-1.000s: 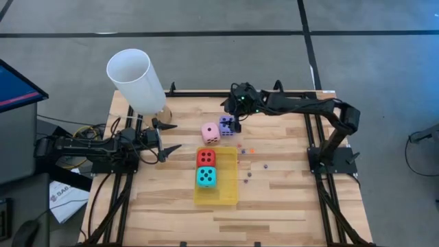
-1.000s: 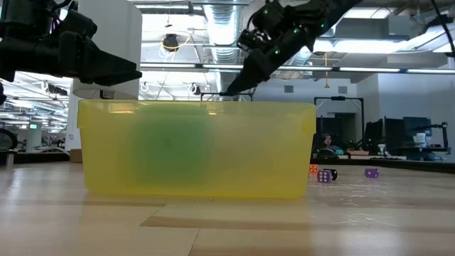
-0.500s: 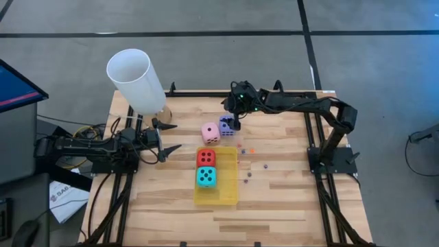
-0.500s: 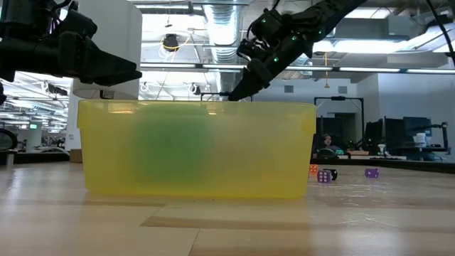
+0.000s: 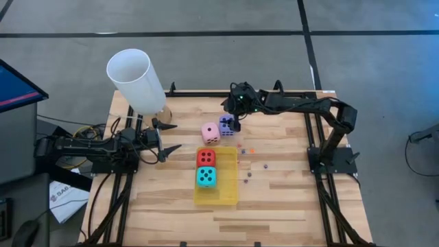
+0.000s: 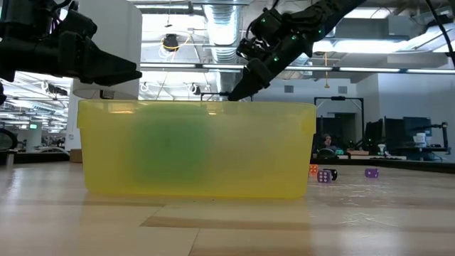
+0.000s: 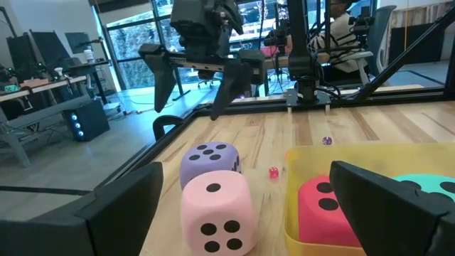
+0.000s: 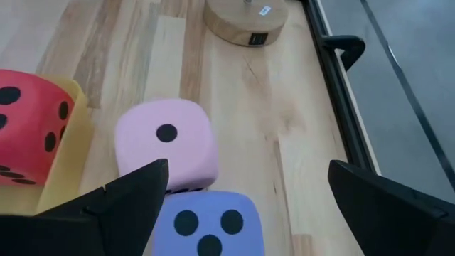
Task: Pick & Place Dice
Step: Put the violet die into the yellow bin
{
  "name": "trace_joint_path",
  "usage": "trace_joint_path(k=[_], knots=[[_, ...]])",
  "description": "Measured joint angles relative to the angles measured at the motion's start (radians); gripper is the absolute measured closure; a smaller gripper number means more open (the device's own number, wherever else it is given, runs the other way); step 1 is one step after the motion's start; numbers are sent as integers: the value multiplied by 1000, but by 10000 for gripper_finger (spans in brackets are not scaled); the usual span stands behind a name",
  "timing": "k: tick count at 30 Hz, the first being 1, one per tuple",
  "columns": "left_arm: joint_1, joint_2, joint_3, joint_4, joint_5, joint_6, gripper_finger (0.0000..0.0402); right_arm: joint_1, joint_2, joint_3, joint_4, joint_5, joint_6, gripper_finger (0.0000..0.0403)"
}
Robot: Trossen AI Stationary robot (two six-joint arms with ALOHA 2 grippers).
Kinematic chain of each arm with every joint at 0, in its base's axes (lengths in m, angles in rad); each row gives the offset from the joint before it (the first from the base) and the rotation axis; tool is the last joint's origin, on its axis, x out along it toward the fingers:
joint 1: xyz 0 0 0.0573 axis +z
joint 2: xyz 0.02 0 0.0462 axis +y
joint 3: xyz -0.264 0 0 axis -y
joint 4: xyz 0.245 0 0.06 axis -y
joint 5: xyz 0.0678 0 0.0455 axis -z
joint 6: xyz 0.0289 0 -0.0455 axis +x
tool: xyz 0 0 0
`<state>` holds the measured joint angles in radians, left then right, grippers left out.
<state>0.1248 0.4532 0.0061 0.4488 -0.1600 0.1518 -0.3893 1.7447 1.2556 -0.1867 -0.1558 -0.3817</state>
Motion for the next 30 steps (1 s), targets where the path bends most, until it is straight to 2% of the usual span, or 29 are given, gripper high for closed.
trace_joint_path(k=[9, 16, 30], knots=[[0, 0, 0, 0, 0, 0, 9, -7, 33, -1, -98, -2, -15, 21], [0, 0, 0, 0, 0, 0, 9, -15, 96, 0, -98, -3, -36, 21], [0, 0, 0, 0, 0, 0, 9, -21, 92, 0, -146, -5, -32, 21]])
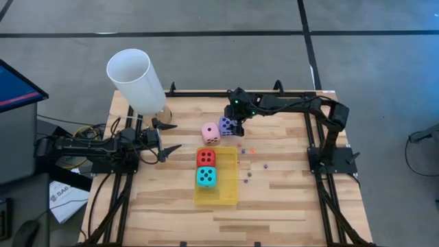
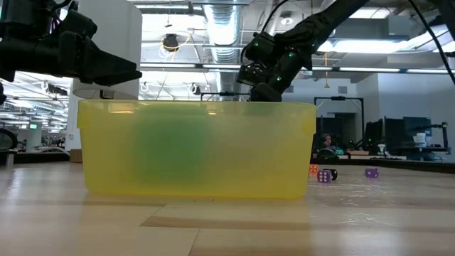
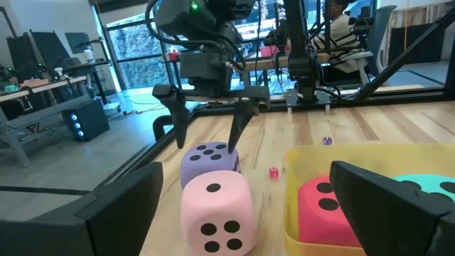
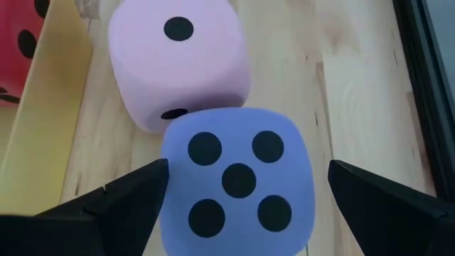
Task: Pick & Place Dice
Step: Put the violet die into the yellow bin
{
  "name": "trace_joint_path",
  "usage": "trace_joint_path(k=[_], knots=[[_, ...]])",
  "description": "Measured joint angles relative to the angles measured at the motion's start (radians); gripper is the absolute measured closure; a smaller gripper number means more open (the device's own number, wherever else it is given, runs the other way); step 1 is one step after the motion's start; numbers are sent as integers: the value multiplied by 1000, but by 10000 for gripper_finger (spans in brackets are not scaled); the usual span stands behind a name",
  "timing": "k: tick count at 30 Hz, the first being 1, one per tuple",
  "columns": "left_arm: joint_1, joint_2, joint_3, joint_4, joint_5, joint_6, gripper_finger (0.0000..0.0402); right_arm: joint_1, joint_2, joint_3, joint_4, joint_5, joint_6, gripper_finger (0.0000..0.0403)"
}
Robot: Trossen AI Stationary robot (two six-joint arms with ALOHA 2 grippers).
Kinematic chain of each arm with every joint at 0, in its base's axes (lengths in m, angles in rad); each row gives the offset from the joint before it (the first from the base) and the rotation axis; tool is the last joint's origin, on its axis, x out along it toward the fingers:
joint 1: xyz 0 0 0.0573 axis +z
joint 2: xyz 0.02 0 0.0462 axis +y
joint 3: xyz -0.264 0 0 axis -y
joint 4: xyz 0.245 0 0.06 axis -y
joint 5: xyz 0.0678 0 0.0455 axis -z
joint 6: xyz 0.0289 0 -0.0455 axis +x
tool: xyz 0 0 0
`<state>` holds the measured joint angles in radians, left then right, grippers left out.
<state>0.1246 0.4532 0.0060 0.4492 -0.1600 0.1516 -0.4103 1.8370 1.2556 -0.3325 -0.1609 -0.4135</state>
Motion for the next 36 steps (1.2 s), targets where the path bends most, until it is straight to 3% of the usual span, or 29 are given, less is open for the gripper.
trace_joint_path(k=[12, 18, 36], knots=[[0, 0, 0, 0, 0, 0, 9, -8, -8, 2, 23, -61, -9, 21], [0, 0, 0, 0, 0, 0, 9, -32, 0, 2, 17, -156, -28, 21], [0, 0, 0, 0, 0, 0, 9, -22, 0, 0, 24, -157, -55, 21]])
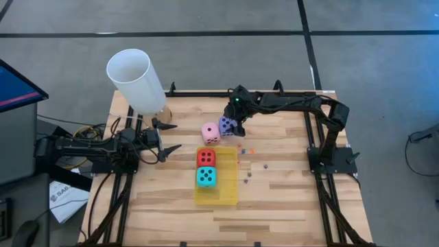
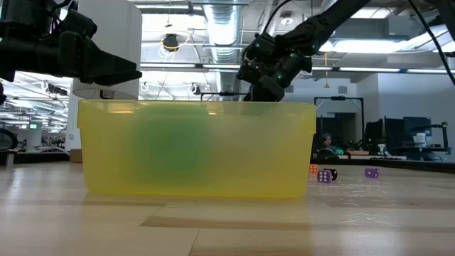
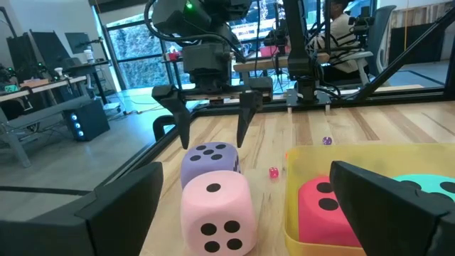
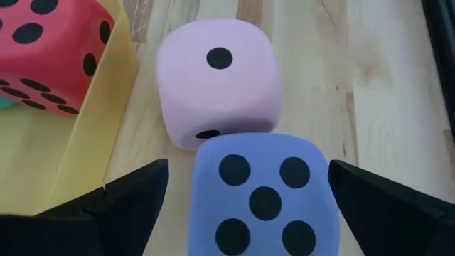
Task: Pick & Place Dice
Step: Put the violet die into the yellow bin
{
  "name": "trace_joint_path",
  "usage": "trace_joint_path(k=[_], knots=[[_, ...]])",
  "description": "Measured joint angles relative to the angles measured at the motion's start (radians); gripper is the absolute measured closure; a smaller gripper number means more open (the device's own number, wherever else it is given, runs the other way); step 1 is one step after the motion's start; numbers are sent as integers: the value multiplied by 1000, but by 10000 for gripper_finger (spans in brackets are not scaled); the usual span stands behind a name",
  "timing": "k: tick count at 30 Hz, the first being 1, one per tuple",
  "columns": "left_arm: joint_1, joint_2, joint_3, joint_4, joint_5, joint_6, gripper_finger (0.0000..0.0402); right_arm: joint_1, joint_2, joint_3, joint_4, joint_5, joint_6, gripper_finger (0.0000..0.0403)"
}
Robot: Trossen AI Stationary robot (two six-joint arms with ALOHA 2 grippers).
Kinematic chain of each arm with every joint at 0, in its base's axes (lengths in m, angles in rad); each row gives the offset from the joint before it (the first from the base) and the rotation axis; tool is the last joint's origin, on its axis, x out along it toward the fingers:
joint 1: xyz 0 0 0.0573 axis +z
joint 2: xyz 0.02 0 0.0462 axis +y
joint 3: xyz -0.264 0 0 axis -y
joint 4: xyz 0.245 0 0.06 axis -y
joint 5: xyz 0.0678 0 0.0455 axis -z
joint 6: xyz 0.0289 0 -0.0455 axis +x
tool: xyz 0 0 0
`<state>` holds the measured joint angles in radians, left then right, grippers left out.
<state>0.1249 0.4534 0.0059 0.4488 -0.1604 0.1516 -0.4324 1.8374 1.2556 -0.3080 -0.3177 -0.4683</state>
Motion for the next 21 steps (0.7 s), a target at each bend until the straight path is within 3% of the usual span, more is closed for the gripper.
trace_joint_path(k=[21], knots=[[0, 0, 0, -2, 0, 0, 9, -14, 48, -1, 20, 0, -10, 21]])
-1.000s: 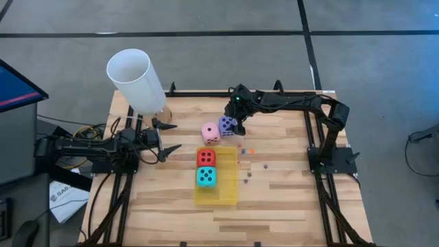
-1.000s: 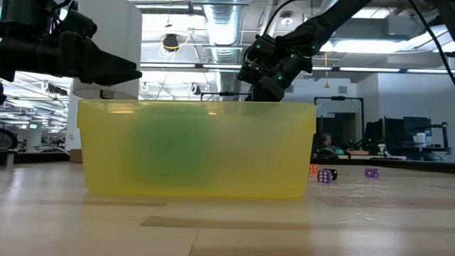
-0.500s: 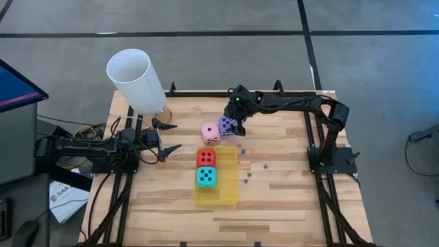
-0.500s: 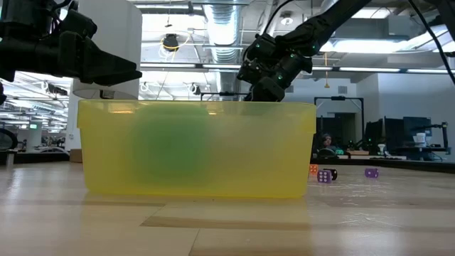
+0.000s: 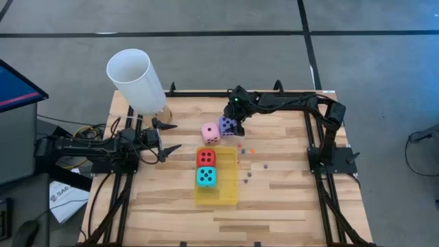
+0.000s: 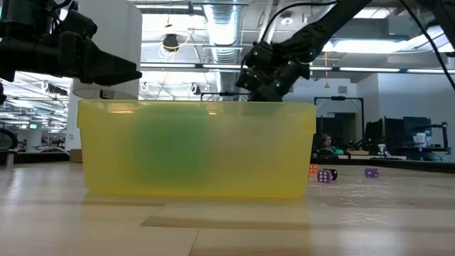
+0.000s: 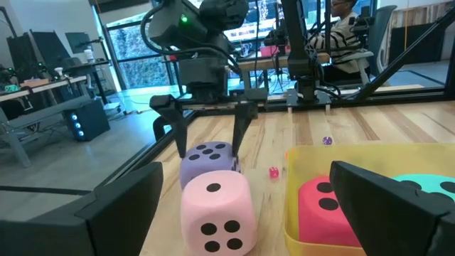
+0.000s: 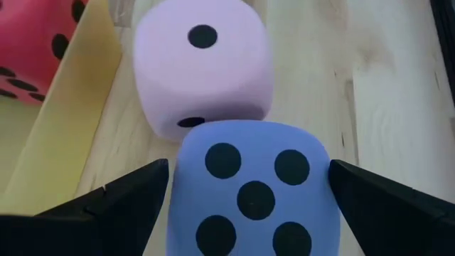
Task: Pick & Place Dice
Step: Put the violet die into the yellow bin
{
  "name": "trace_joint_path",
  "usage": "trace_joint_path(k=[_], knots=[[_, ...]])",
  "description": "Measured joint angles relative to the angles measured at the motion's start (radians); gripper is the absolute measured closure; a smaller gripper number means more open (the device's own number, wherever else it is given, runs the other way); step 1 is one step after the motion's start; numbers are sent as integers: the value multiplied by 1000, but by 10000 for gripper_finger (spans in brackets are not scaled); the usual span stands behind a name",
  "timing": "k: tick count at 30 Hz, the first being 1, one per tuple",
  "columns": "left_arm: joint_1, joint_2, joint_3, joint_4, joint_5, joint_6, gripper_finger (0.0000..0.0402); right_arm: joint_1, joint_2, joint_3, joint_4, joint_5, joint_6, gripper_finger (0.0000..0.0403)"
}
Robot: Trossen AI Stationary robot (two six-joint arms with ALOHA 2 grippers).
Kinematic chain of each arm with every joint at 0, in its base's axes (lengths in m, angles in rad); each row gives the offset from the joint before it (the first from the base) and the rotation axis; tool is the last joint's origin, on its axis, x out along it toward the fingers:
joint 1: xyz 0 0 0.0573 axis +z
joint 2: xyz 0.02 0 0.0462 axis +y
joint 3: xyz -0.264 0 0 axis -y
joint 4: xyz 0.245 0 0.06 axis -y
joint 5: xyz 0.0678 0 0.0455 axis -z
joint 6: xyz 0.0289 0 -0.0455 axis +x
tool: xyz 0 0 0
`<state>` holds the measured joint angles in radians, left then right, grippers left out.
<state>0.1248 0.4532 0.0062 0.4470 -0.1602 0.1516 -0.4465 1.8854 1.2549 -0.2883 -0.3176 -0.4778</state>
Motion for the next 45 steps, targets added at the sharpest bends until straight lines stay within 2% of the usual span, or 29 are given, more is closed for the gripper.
trace_joint_path(k=[10, 20, 26, 33, 45], knots=[[0, 0, 0, 1, 0, 0, 9, -8, 6, 5, 16, 0, 21, 21], [0, 0, 0, 1, 0, 0, 9, -6, 8, 64, -64, 1, 33, 21], [0, 0, 0, 1, 0, 0, 9, -6, 8, 64, -94, 5, 106, 21], [0, 0, 0, 1, 0, 0, 9, -5, 8, 66, -74, 91, 167, 21], [0, 0, 0, 2, 0, 0, 9, 33, 8, 66, -79, 101, 210, 21]])
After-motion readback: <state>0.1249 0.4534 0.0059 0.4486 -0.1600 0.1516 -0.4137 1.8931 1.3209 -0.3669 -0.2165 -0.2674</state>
